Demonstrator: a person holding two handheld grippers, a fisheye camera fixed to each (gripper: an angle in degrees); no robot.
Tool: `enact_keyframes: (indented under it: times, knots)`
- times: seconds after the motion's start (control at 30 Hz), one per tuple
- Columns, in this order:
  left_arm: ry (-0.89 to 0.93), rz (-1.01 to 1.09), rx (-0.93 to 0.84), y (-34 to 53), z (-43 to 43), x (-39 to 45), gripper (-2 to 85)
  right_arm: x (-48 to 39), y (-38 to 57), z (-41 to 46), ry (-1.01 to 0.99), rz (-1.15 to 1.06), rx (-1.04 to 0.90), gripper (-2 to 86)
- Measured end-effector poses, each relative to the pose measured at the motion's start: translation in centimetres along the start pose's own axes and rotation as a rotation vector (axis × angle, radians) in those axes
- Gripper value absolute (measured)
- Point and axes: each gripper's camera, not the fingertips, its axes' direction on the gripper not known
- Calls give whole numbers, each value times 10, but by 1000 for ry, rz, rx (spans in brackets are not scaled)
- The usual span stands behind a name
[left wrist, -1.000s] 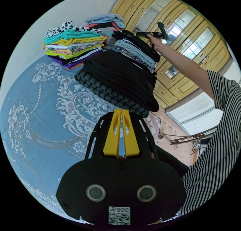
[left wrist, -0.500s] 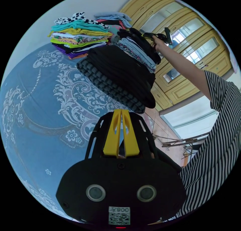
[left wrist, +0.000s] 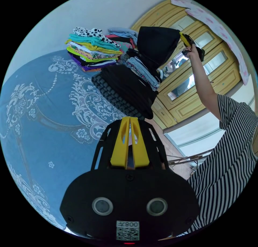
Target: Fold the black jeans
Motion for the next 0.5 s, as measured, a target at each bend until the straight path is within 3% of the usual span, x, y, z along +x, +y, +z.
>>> enact_keyframes:
  times: [0.5]
  knots:
    - [-101,-4,386,102,-312,38,28,-227,-203,-74,-468,-197,64,14]
